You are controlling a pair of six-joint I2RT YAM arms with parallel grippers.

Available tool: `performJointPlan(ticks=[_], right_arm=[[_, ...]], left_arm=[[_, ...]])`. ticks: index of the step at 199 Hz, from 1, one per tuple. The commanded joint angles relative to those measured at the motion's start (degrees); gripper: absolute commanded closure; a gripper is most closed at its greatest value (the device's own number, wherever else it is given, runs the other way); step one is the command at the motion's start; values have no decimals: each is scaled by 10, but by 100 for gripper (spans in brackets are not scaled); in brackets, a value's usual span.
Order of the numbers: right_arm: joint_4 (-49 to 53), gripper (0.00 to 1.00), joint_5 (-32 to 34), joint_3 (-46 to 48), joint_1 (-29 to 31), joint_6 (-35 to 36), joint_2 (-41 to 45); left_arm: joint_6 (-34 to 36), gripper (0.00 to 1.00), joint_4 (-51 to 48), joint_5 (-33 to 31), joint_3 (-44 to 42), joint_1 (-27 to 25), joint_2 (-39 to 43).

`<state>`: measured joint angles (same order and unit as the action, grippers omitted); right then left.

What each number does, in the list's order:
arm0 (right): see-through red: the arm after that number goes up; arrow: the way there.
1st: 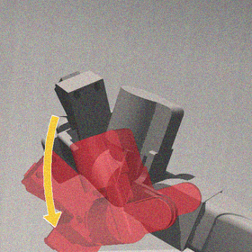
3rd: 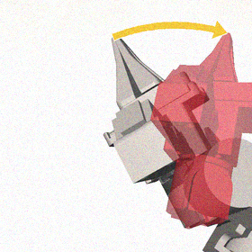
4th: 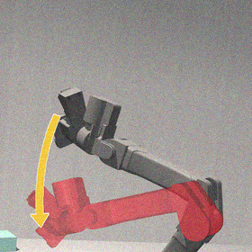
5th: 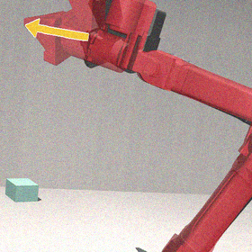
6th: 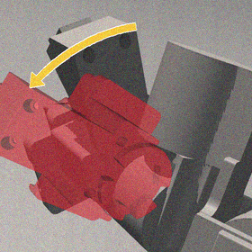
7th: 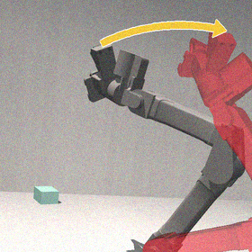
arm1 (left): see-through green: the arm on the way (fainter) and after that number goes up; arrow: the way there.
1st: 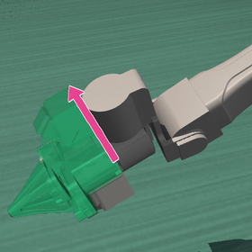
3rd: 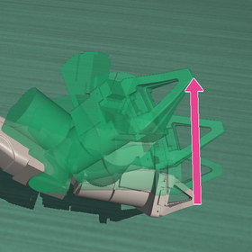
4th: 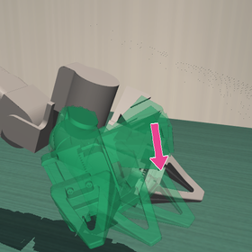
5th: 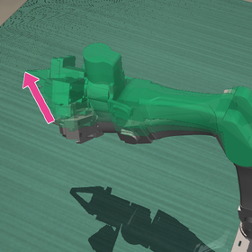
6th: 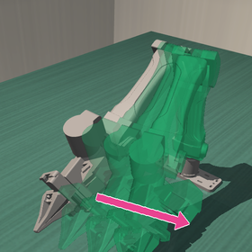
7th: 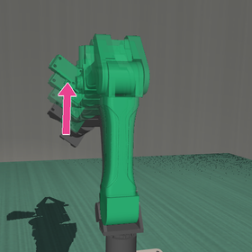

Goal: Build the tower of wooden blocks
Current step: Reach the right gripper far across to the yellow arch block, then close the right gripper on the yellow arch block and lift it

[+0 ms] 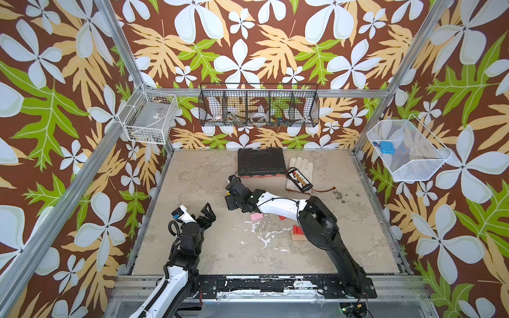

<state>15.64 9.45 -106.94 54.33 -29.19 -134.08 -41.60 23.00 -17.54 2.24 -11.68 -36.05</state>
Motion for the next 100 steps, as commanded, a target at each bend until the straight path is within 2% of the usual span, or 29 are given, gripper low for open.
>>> performJointPlan(ticks=[1, 39, 62, 100], right_arm=[[62, 37, 19, -74, -1, 7, -46], [98, 36, 26, -188, -5, 11, -121], [92, 43, 22, -199, -8, 12, -134], [83, 44, 25, -211, -14, 9, -146]], left_arm=[[-1, 0, 18, -4, 1, 1, -7], [0, 0, 22, 2, 3, 0, -16], [-1, 0, 22, 2, 3, 1, -15], [-1, 0, 24, 5, 3, 0, -16]])
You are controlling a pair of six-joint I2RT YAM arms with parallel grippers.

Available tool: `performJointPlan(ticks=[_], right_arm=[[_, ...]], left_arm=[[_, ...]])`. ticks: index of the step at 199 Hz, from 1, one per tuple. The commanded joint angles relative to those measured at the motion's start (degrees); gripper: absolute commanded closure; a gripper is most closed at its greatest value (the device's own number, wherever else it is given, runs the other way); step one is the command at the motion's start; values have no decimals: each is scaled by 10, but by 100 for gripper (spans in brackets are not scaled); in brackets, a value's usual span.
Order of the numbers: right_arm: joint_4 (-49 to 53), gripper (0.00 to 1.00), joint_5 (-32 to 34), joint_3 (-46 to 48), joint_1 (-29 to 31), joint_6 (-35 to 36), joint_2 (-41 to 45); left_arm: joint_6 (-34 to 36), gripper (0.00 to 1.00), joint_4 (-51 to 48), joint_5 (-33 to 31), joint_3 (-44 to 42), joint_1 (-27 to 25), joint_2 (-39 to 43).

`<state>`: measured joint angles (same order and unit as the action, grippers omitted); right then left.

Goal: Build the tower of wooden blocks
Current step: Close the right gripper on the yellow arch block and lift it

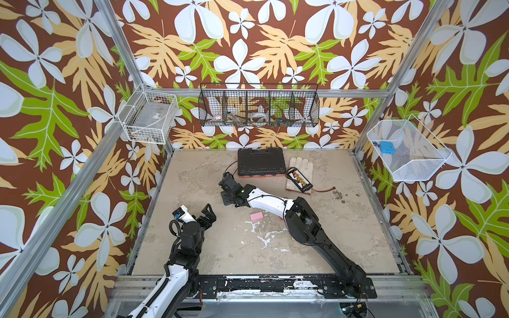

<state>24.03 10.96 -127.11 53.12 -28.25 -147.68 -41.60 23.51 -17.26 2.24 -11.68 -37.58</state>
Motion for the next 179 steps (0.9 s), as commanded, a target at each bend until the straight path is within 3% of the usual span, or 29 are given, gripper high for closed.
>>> performJointPlan(ticks=[1, 50, 93, 108, 126, 156, 179], right_arm=[[-2, 43, 10, -9, -2, 0, -10], [1, 46, -3, -39, -3, -6, -35], [10, 71, -9, -22, -2, -10, -18], [17, 76, -14, 9, 0, -11, 9], [5, 78, -15, 92, 9, -5, 77], [-93, 80, -24, 320, 27, -2, 240], [-146, 79, 7, 482, 48, -2, 360]], left_arm=[[-1, 0, 18, 2, 3, 1, -1], [-1, 0, 20, 6, 2, 0, -2], [-2, 0, 21, 6, 2, 0, -3], [-2, 0, 21, 6, 2, 0, -3], [-1, 0, 22, 6, 2, 1, -3], [0, 0, 26, 11, 1, 0, -5], [-1, 0, 26, 13, 2, 0, -7]])
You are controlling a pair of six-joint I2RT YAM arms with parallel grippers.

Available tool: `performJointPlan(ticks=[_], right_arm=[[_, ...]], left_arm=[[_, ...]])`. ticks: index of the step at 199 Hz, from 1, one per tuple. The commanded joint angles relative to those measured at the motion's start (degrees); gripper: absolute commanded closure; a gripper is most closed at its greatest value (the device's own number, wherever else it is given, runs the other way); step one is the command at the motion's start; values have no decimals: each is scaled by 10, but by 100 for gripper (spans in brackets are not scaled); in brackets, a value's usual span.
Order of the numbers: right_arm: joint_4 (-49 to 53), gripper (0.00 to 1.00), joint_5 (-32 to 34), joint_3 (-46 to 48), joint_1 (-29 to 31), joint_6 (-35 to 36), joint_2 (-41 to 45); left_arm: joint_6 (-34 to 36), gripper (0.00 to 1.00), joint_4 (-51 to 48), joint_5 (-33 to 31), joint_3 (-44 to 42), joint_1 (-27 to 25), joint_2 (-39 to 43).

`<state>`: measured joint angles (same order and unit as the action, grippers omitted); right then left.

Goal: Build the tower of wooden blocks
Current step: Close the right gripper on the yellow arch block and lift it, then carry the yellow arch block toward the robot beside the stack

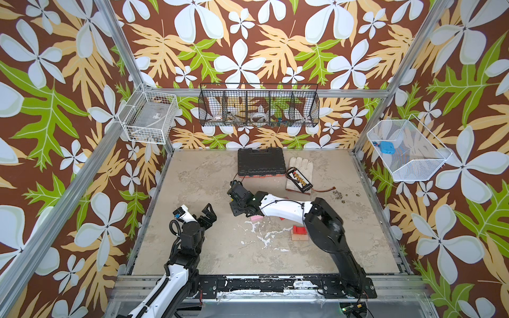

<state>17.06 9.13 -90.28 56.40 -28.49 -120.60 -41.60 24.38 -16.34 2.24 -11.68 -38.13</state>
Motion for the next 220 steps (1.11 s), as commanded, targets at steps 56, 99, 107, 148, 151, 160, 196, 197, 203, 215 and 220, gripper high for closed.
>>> performJointPlan(ticks=[56, 99, 107, 148, 151, 160, 196, 197, 203, 215, 220], right_arm=[[-157, 83, 30, 393, 79, -19, 257], [-159, 82, 72, 471, 151, -39, 325], [-161, 82, 73, 480, 157, -43, 333], [-170, 82, 85, 526, 160, -57, 348], [-171, 81, 86, 529, 160, -57, 348], [-174, 80, 88, 534, 160, -57, 347], [-176, 79, 87, 524, 160, -49, 321], [-176, 79, 87, 524, 160, -49, 320], [-180, 79, 85, 521, 160, -47, 313], [-186, 80, 82, 514, 160, -42, 297], [-186, 80, 83, 511, 159, -40, 291]], left_arm=[[-2, 0, 17, 3, 2, 0, -2], [-2, 0, 16, -3, 4, 0, -7], [-2, 0, 16, -4, 4, 0, -9], [-3, 0, 13, -7, 11, 0, -26], [-3, 0, 14, -6, 11, 1, -27], [-3, 0, 14, -5, 14, 0, -31], [-3, 0, 15, -4, 18, 0, -46], [-4, 0, 15, -4, 18, 0, -46], [-4, 0, 15, -3, 19, 0, -48], [-3, 0, 15, -3, 21, 1, -52], [-2, 0, 15, -2, 21, 0, -52]])
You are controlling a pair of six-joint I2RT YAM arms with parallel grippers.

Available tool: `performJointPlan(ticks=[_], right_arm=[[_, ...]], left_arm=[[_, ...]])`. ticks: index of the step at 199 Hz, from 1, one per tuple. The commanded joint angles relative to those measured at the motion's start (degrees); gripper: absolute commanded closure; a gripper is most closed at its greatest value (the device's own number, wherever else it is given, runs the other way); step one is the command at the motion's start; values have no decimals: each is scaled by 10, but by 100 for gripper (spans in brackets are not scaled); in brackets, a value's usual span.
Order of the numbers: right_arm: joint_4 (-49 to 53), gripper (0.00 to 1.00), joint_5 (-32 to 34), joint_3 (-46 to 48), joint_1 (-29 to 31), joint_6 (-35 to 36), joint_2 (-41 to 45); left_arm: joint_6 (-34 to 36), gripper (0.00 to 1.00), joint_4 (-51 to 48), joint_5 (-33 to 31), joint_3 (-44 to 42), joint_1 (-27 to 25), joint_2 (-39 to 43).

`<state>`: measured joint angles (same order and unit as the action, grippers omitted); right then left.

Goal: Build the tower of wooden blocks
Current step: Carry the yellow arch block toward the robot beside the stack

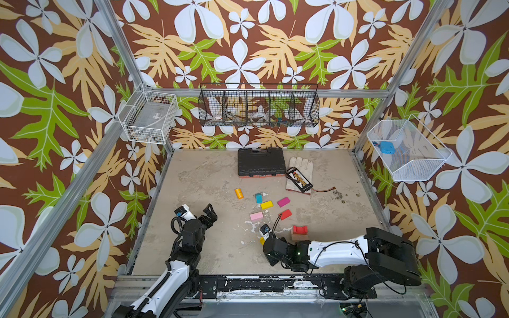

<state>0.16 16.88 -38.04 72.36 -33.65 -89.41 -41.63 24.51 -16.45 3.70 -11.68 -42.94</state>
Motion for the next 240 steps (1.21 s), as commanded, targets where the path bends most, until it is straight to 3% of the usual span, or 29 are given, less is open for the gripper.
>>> performJointPlan(ticks=[1, 24, 124, 228, 240], right_arm=[[-17, 80, 5, -12, 0, 12, -22], [-15, 79, 6, -22, -1, 15, -43], [-4, 47, 34, 11, -23, -2, -32], [10, 44, 43, 30, -60, -27, 0], [11, 47, 43, 30, -60, -29, 4]], left_arm=[[-2, 0, 14, -1, 7, 0, -4], [-2, 0, 14, 1, 6, 0, -4], [0, 0, 19, 9, 9, 1, -14], [2, 0, 24, 17, 7, 1, -15], [2, 0, 24, 17, 7, 0, -16]])
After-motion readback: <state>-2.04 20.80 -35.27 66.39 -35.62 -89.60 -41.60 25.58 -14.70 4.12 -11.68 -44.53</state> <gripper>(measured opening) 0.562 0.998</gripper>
